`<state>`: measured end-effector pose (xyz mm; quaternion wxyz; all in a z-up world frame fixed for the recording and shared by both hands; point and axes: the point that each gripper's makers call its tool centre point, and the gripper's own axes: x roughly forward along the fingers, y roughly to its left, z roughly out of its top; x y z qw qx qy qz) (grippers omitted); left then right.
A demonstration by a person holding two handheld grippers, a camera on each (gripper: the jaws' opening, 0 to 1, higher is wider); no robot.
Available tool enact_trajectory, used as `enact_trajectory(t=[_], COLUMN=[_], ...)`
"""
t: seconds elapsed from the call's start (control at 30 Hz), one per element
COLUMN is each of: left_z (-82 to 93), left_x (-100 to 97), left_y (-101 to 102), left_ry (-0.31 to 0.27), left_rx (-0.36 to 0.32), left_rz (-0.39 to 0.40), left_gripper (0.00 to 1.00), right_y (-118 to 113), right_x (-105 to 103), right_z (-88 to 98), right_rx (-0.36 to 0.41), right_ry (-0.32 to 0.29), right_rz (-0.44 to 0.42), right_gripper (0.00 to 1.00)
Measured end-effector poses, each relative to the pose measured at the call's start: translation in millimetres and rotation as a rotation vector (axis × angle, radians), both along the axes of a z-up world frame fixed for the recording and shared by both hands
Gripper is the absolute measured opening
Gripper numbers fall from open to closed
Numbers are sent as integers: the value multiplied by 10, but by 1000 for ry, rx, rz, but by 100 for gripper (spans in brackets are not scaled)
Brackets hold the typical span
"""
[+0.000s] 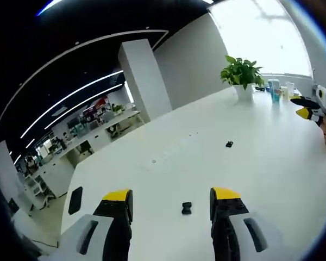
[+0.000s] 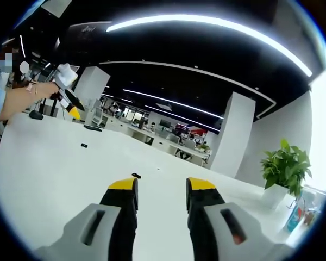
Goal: Snap the two parts of the plastic buckle together until the buckle closes and remains connected.
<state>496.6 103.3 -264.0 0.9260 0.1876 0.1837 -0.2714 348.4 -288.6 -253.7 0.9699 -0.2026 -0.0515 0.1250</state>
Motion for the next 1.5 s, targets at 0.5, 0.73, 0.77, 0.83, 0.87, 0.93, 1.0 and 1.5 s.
enact_trajectory(t=[0.5,0.73,0.77,0.83,0.87,0.93,1.0,1.5], left_z=[-328,-514,-540,-591,-618,-654,-722,-998], left_x=[189,281,302,327,347,370,379,445], left_y=[-150,-165,-157,-147,-147,-146,-145,-155], left_ry=[159,248,259,281,295,310,341,489], left_rx=[113,152,160,176,179,187,200,265], left_rz=[-43,-58,-57,-55,-58,-56,-60,-58], left_gripper=[56,52,52,52,51,51,50,42], right_y=[24,43,42,42,44,47,47,42], right_x=[3,0,0,1,2,1,-1,-5], right_z=[-20,-30,-30,-34,-37,-39,-39,-41], right_rx=[-6,-9,-8,-8,-9,-10,-9,-10], right_ry=[8,12,12,14,15,17,17,19], right_rz=[8,13,13,12,12,13,12,14], right_gripper=[35,35,35,35,35,35,35,35])
